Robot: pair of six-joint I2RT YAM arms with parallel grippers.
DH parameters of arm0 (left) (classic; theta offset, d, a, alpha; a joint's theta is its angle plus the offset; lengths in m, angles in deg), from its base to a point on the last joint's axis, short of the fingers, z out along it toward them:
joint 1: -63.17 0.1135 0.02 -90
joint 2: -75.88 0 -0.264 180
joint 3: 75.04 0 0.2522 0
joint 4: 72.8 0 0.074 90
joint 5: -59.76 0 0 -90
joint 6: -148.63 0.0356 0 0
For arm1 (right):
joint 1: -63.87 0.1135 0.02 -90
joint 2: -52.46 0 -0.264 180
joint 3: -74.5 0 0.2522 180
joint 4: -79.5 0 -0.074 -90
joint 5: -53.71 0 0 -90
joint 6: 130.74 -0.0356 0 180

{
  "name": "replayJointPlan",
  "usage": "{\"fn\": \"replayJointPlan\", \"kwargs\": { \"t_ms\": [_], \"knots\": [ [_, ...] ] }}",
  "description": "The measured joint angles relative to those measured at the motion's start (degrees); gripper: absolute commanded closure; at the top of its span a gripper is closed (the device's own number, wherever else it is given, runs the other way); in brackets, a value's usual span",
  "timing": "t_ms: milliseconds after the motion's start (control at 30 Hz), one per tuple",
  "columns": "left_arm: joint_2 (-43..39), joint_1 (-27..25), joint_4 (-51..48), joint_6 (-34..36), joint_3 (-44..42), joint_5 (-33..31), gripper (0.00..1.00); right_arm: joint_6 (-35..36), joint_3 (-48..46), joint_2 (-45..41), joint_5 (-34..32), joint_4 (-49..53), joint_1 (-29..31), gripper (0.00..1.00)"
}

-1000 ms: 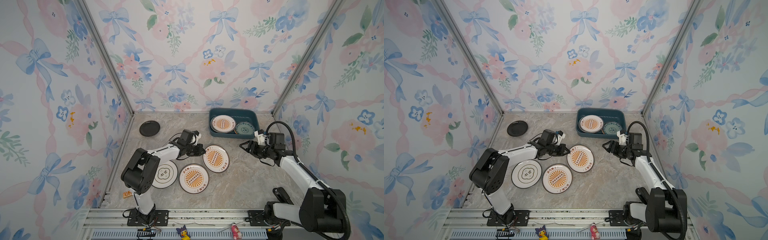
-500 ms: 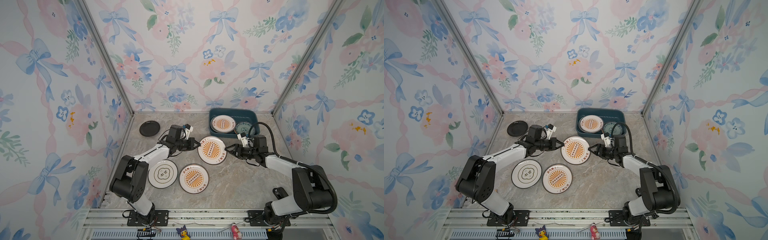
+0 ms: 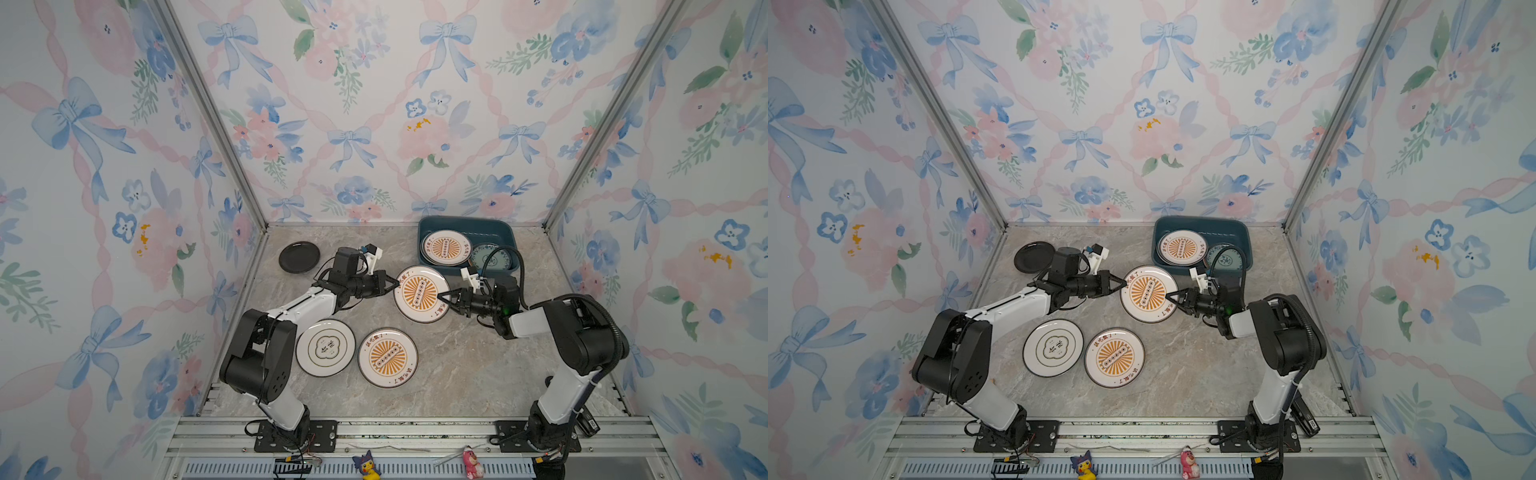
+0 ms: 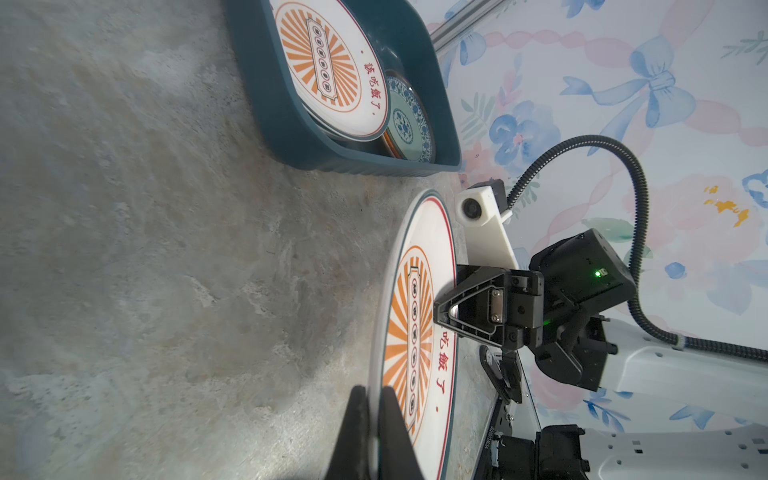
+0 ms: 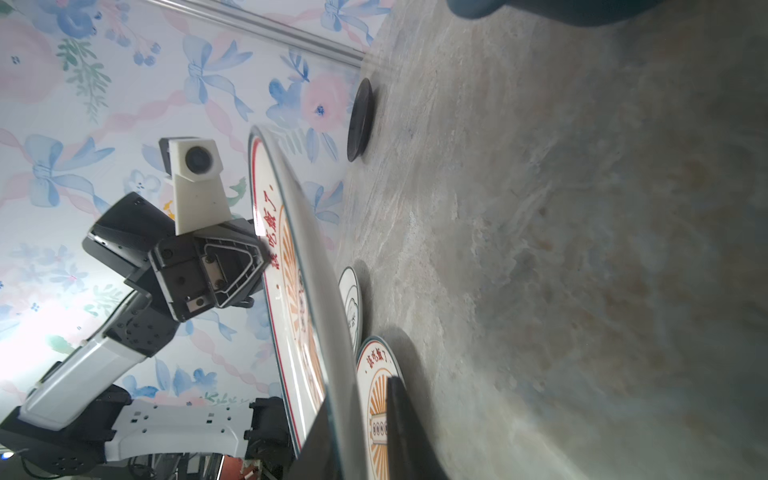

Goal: Place the plates into the plastic bin on the countertop
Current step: 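Hand the upright sunburst plate from the left gripper to the right gripper, then lower the sunburst plate into the bin with the right gripper while the left withdraws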

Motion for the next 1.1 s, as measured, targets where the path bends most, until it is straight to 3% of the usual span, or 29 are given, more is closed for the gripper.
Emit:
{"fn": "replayJointPlan", "kwargs": {
  "t_ms": [67,233,367,600,700,833,1033,1067,1100],
  "knots": [
    [0.2,0.0,-0.1,-0.6,0.0,-0.8,1.0,-4.7,0.0,3.9,1.3,-7.4,0.0,0.99],
    [0.5,0.3,0.0,-1.3,0.0,-1.5,1.0,-9.0,0.0,6.7,1.6,-14.0,0.0,1.0],
    [0.5,0.3,0.2,-1.2,0.0,-1.8,0.99,-10.1,0.0,6.7,1.5,-15.1,0.0,1.0],
    [0.5,0.2,0.3,-0.7,0.1,-2.2,0.84,-10.3,1.3,6.1,1.4,-10.5,-0.1,1.0],
    [0.5,0.2,-0.5,0.0,0.1,-2.6,0.77,-4.3,3.2,1.7,0.0,1.6,0.0,1.0],
    [0.5,0.2,-1.4,0.8,0.1,-3.3,0.63,12.4,11.1,-8.2,-8.0,31.1,1.8,1.0],
    [0.1,-0.5,-2.3,2.0,0.2,-4.4,0.32,28.9,23.3,-15.2,-20.5,59.5,6.5,1.0],
    [0.1,-0.7,-2.7,2.5,0.2,-4.7,0.24,30.6,24.4,-15.5,-22.1,62.8,6.9,1.0],
    [-0.1,-0.8,-3.2,3.1,0.2,-5.2,0.07,32.0,25.5,-15.5,-23.6,66.0,7.1,1.0]
  ]
}}
